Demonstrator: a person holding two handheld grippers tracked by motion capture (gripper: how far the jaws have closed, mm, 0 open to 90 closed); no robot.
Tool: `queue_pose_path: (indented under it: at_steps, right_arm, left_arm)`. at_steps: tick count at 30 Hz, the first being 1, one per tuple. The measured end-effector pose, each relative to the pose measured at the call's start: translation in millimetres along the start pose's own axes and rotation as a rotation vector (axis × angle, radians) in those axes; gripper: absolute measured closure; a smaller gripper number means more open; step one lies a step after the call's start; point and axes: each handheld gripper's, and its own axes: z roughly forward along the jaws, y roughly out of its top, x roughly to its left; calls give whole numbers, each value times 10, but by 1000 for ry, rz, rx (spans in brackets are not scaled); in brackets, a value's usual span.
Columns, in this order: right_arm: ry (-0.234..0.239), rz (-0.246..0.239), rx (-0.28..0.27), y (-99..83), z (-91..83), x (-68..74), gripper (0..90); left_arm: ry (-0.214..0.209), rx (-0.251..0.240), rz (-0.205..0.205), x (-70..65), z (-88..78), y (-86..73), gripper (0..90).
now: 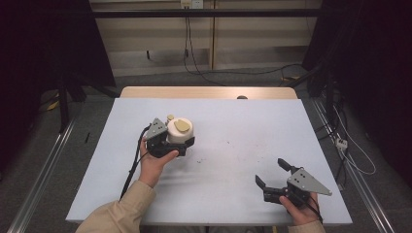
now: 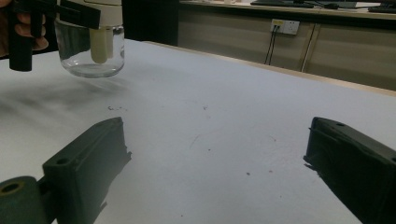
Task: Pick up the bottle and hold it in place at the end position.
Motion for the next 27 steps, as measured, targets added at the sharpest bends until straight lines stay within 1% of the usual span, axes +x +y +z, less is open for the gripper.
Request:
queue_pose_path:
  at_steps: [11, 15, 19, 27]
  right_arm:
    - [-1, 1, 0, 0, 0, 0, 46]
    - [-1, 2, 2, -2, -2, -4, 46]
    - [-2, 3, 0, -3, -1, -5, 46]
    - [1, 3, 2, -2, -2, -2, 46]
  left_arm:
    - [-4, 4, -25, -7, 112, 2, 63]
    - [-5, 0, -18, -34, 137, 19, 63]
    - [-15, 0, -13, -51, 168, 24, 63]
    - [-21, 5, -22, -64, 223, 31, 63]
